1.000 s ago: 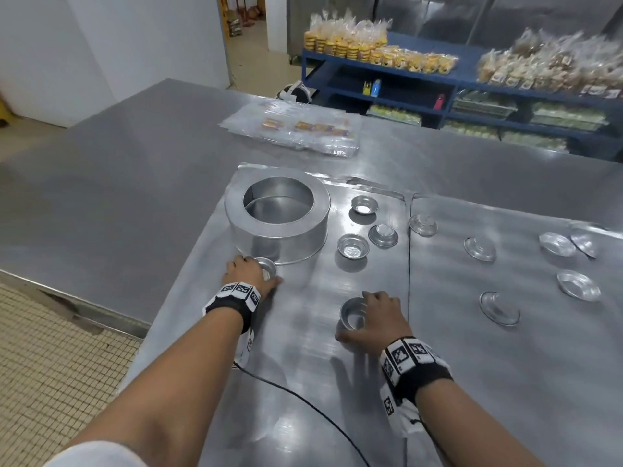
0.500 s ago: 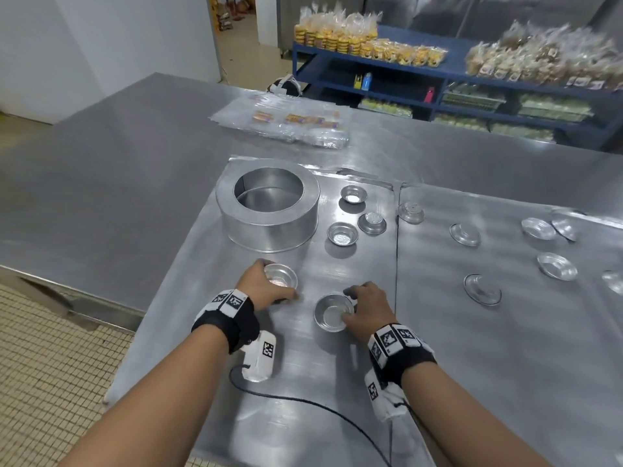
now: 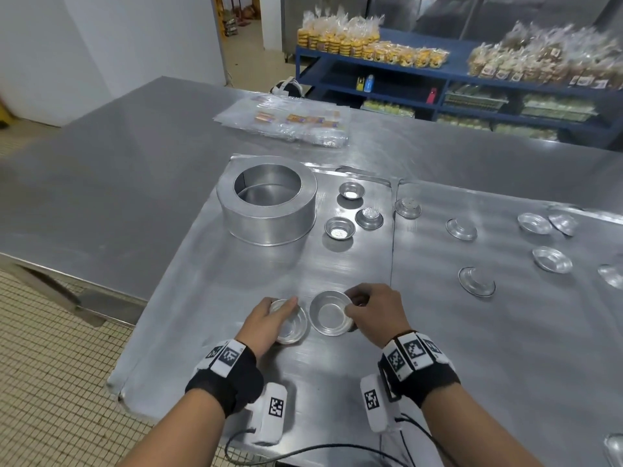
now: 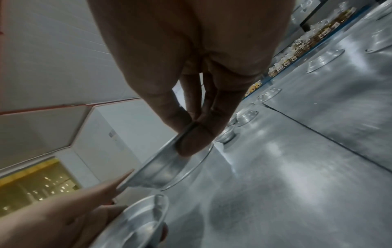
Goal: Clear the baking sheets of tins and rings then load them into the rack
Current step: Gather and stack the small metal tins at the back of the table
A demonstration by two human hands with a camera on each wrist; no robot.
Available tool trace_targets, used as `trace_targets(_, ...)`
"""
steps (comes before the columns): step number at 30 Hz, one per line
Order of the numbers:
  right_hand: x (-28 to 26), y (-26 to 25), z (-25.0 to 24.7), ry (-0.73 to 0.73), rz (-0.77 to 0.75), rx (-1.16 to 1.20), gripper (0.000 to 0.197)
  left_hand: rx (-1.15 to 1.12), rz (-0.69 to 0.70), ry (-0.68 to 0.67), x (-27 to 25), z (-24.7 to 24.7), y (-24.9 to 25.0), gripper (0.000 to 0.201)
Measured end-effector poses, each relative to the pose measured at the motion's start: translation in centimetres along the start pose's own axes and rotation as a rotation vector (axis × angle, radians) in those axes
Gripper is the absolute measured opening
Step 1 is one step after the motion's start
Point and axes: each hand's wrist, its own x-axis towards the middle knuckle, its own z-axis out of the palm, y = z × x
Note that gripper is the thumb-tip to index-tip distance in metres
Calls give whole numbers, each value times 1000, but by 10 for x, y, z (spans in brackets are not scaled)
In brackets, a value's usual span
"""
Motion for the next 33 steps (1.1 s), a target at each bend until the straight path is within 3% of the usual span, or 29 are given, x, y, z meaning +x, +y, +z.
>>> trace_targets(6, -11, -2, 14, -37, -82, -23, 21, -266, -90, -94, -22, 16, 1, 58)
trace_targets(8, -15, 1, 17, -44, -82, -40, 17, -233, -80, -115, -26, 21, 4, 59)
trace_targets(13, -24, 12, 15, -46, -65, -82, 23, -106, -56, -196, -33, 37, 7, 21)
trace_targets(23, -48, 44, -25, -2, 64, 19, 29, 104, 51, -283, -39, 84, 6, 33)
trace_targets(33, -97, 96, -115, 132, 152, -17, 21, 201, 69, -502, -76, 180, 16, 33)
